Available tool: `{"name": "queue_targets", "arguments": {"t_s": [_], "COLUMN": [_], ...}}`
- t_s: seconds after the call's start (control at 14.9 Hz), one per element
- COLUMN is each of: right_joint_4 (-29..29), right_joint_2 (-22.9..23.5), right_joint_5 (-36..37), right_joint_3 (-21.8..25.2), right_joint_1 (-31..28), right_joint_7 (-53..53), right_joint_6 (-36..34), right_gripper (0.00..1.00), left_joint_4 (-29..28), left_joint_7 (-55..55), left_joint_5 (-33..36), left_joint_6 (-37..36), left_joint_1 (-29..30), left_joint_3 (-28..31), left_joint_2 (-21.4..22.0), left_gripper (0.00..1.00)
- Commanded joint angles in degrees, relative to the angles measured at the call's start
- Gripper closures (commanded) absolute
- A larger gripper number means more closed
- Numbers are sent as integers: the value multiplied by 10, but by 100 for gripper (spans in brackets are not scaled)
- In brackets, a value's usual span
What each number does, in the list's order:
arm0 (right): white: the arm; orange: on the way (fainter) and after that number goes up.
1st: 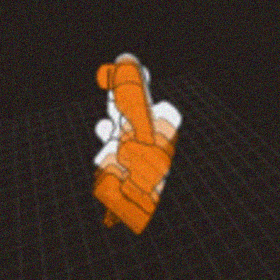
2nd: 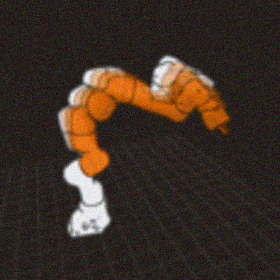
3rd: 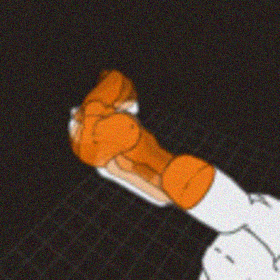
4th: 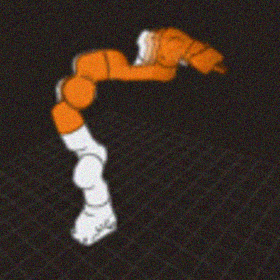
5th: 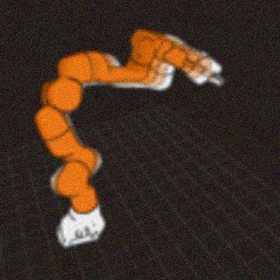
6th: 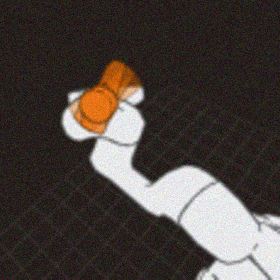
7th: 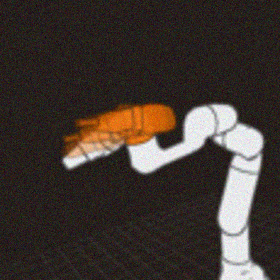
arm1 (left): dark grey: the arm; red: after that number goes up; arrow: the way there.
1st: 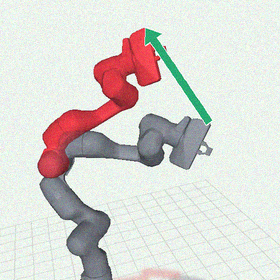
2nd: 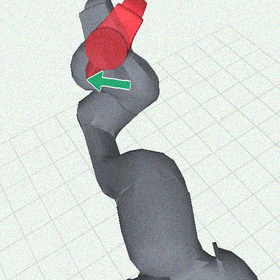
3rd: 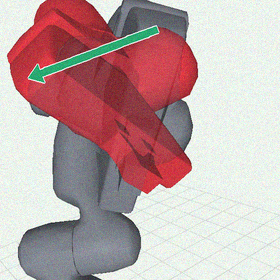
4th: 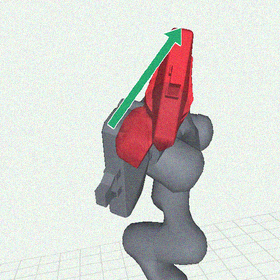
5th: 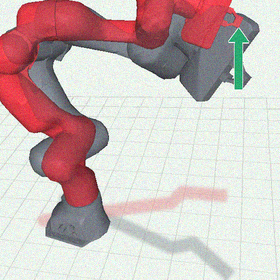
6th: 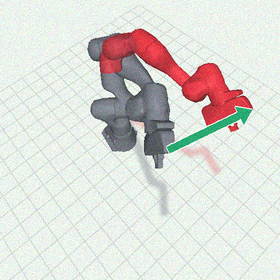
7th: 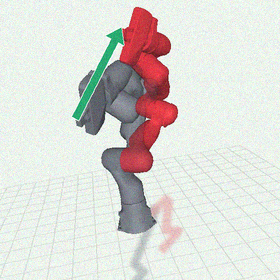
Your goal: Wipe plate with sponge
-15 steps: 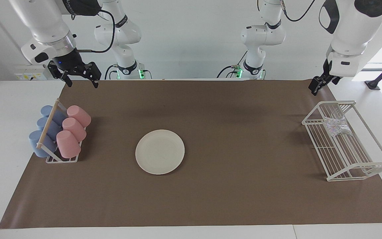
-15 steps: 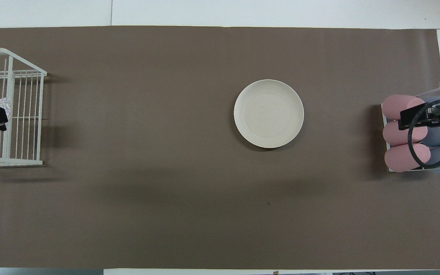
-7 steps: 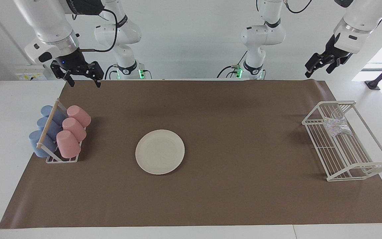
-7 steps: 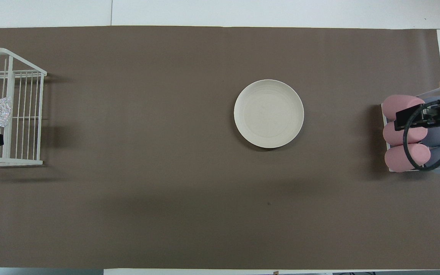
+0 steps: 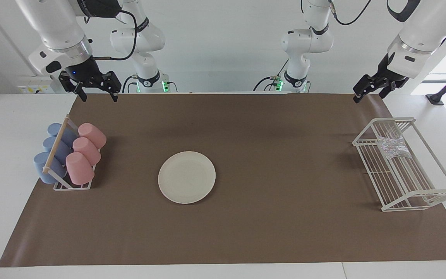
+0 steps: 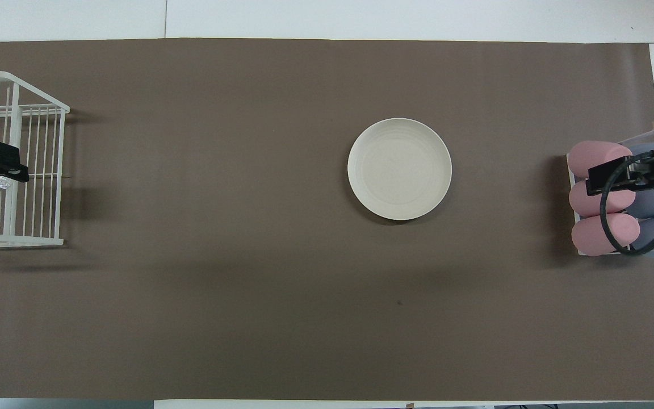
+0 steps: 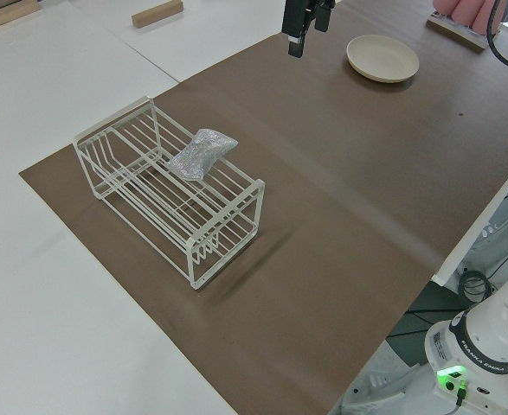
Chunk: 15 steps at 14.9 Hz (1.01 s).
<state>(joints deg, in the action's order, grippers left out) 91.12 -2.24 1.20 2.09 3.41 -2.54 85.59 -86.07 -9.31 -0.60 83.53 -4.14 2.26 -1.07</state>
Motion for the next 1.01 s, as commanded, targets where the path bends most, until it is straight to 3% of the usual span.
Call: {"name": "queue_targets", "arguments": {"t_s": [0.0,0.34,0.94], "right_joint_4": [11,8,5], "right_joint_2": [-10,-8,-7], "right_joint_5": [-9,-10,-11], "right_joint_3": [-1,5,3], "right_joint_1": [-8,-13,-12], "right_joint_7": [15,16,13], "right_joint_6": [0,1,2], "right_gripper": [0,0,0], "left_joint_4": [-62,-59,-59], "left_joint_7": [0,-2,-1], "left_joint_5": [-7,-7,-20], "left_joint_6": [45,1,6], "left_joint_1": [-8,-10,-3], "left_joint_3": [9,3,5], "left_joint_2": [24,25,49], "left_gripper": [0,0,0]}}
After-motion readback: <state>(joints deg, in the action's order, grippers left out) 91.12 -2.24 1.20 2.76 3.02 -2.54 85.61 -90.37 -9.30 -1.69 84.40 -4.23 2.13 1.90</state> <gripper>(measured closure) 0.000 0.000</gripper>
